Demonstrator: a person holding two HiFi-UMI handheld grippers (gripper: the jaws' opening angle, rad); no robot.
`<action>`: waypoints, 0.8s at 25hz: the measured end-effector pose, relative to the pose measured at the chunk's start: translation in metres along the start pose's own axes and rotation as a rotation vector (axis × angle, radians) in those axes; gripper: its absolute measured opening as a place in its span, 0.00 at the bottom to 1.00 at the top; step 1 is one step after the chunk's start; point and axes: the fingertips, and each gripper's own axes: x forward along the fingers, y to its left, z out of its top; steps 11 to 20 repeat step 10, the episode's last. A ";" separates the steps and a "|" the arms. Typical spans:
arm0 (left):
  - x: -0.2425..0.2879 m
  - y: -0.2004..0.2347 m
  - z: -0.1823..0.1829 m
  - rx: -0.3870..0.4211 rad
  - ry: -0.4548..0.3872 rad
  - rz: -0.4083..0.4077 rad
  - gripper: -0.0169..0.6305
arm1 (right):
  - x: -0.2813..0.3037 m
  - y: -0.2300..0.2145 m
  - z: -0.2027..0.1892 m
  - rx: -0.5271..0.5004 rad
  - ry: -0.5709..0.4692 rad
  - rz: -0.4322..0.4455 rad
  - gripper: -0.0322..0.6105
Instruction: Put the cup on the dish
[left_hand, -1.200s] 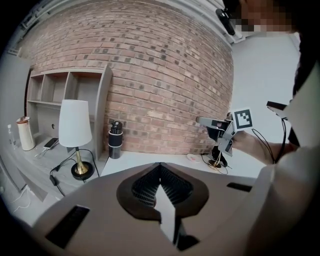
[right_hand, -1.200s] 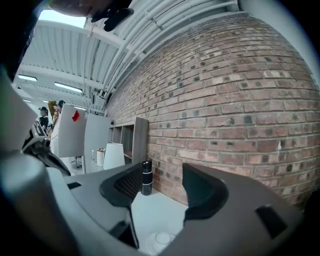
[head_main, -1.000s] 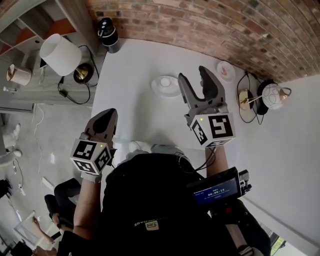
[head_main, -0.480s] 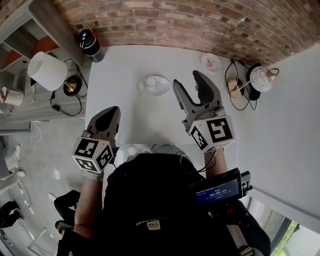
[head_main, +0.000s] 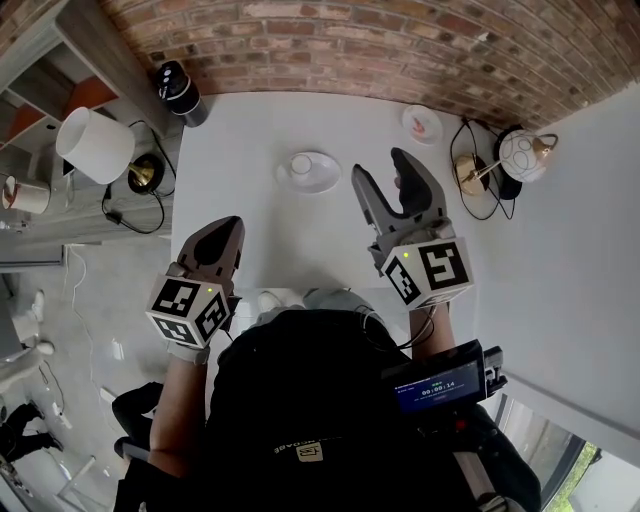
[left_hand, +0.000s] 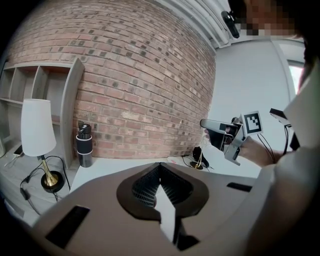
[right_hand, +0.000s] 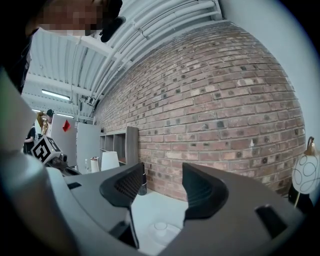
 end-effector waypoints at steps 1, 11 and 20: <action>0.000 0.001 0.000 -0.003 0.000 0.004 0.03 | 0.000 0.000 0.000 0.001 0.000 0.001 0.44; 0.005 -0.002 -0.004 -0.017 0.008 0.007 0.03 | 0.004 -0.009 -0.006 0.012 0.019 -0.005 0.44; 0.005 -0.002 -0.004 -0.017 0.008 0.007 0.03 | 0.004 -0.009 -0.006 0.012 0.019 -0.005 0.44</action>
